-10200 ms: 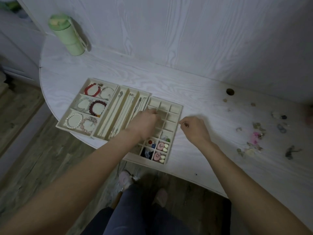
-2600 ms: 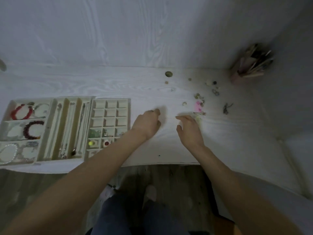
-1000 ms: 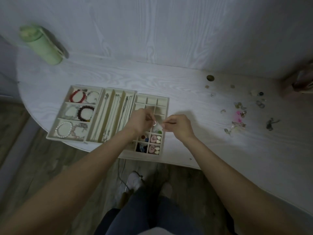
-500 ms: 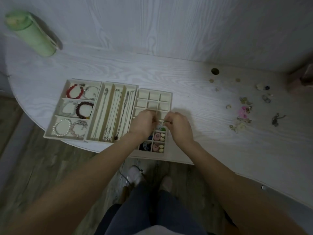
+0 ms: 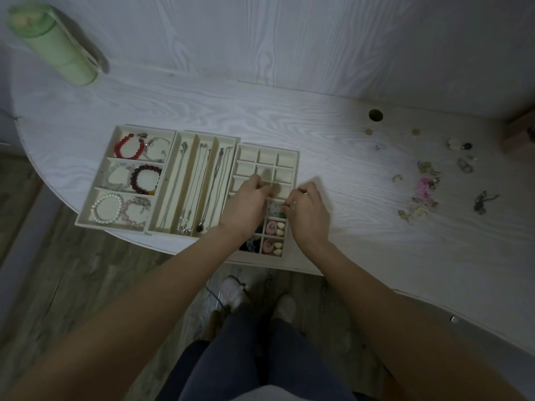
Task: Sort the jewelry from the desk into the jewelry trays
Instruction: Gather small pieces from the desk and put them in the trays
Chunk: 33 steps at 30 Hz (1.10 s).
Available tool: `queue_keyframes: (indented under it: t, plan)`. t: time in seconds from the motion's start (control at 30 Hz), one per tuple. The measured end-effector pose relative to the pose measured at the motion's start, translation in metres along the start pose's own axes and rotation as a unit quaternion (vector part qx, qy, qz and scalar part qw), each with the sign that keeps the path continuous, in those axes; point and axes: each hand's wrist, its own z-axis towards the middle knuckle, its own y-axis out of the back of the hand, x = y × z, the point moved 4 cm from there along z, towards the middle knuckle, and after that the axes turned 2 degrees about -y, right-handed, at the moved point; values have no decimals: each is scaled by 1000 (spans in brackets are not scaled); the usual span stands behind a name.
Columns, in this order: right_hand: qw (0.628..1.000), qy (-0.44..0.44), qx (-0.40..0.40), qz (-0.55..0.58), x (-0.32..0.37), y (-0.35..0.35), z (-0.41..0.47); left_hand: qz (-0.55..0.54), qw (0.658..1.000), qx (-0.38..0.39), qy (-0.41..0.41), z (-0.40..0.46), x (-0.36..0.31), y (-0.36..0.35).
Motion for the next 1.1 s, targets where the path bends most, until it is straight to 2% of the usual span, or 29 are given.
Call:
queue_keyframes:
  t: [0.13, 0.33, 0.47, 0.8, 1.1]
  plan:
    - [999, 17, -11, -40, 3, -2, -1, 121, 990, 33, -72, -7, -3, 0]
    - [987, 51, -26, -151, 8, -3, -1, 209, 971, 72, -91, -4, -7, 0]
    - [983, 51, -2, -175, 9, 0, 1, 200, 973, 76, -83, -4, -7, 2]
    - [995, 13, 39, -88, 6, 3, 2, 203, 971, 83, -94, -7, -4, -2]
    - [996, 5, 43, -75, 7, 6, -2, 199, 972, 87, -91, -6, -3, -3]
